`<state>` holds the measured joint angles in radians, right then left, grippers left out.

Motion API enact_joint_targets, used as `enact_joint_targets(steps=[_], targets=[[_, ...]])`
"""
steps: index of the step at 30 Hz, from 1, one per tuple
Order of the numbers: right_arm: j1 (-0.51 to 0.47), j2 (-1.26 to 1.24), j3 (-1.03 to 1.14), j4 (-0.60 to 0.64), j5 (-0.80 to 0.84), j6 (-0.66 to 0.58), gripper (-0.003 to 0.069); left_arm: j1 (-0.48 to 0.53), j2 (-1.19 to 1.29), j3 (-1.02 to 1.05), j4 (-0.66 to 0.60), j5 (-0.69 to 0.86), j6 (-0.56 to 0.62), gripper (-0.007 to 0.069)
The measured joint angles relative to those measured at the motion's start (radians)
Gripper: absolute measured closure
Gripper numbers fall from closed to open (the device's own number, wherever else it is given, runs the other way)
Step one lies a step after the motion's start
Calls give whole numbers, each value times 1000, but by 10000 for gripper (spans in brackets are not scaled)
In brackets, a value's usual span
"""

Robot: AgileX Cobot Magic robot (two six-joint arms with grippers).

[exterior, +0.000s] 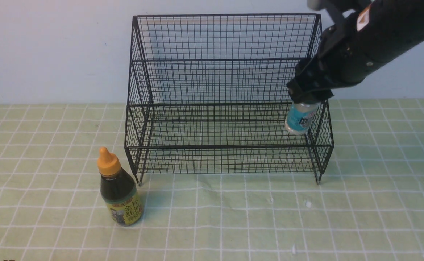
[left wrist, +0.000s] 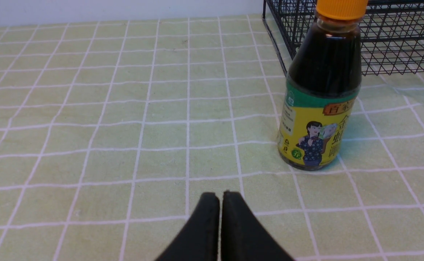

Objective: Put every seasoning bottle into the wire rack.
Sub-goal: Use the right arm to put the condiment bottle back on the shelf

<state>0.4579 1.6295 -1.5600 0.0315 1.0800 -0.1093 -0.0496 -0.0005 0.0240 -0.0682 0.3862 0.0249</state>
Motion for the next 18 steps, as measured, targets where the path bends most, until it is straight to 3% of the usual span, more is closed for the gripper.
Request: enact_joint_targets(steps=[9, 18], targets=[[0, 183, 0, -61, -91, 109, 324, 0, 0, 0, 0, 0, 0, 631], [0, 271, -7, -67, -119, 124, 324, 0, 0, 0, 0, 0, 0, 631]])
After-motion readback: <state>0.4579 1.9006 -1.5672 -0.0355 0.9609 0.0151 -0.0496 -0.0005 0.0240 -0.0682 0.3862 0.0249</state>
